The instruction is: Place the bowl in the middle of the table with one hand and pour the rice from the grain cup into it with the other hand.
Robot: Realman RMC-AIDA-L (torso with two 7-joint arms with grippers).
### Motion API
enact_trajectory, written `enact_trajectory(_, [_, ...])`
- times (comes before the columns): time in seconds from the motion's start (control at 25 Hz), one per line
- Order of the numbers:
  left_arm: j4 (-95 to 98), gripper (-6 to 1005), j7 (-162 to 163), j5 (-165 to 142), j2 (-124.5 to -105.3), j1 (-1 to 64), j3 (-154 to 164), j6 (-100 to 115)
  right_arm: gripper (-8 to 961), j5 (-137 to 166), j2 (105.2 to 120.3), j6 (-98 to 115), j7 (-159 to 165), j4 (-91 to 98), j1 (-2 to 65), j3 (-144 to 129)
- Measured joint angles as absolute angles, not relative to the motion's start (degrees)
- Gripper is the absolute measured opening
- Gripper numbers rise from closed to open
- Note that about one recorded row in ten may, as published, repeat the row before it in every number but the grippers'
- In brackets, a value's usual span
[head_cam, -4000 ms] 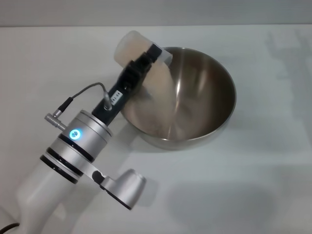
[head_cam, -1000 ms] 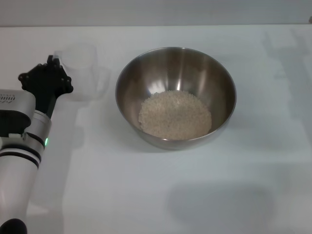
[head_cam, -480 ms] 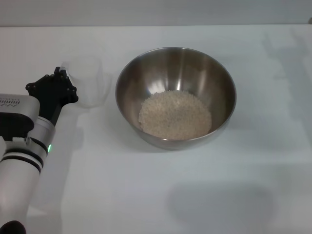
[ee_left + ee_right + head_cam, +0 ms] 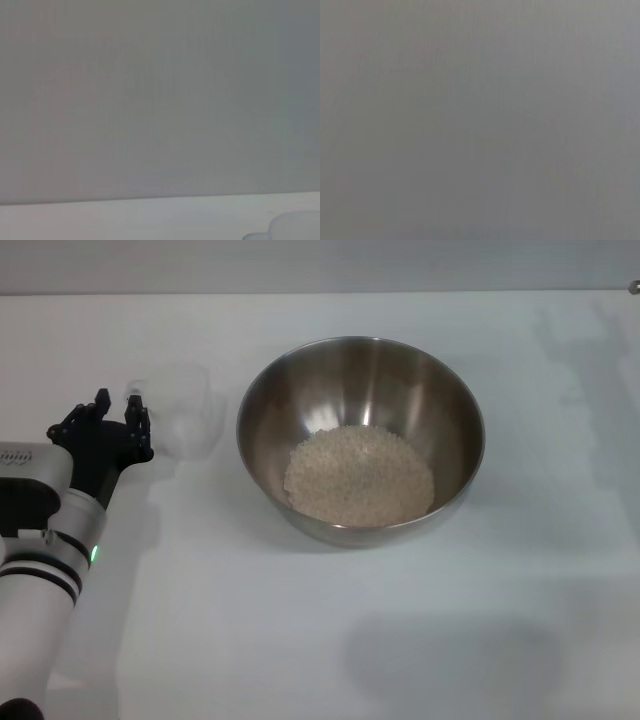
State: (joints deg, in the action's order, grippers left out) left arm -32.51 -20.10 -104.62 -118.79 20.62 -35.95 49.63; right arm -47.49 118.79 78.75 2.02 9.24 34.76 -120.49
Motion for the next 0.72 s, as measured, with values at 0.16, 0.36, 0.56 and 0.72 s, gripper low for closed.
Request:
enact_trajectory(0.16, [-32.6, 288, -19.7, -104.9, -118.68, 19.8, -35.7, 50.0, 773, -47.5, 118.82, 78.7, 2.0, 9.2, 34.7, -120.5])
enact_trajectory(0.36, [-33.6, 334, -19.6, -105.7, -118.50, 18.4, -35.5, 50.5, 773, -47.5, 118.83, 78.7, 2.0, 9.2, 34.8, -120.5])
enact_trajectory(0.56, [-35.8, 339, -19.5, -110.6, -118.47, 14.6, -35.5, 53.5, 773, -47.5, 118.78, 78.3, 2.0, 9.2, 35.1, -120.1])
enact_trajectory(0.72, [-36.2, 355, -19.0, -115.0, -118.54, 12.0, -35.4, 57.4, 773, -47.7, 118.77, 78.3, 2.0, 9.2, 34.9, -120.0])
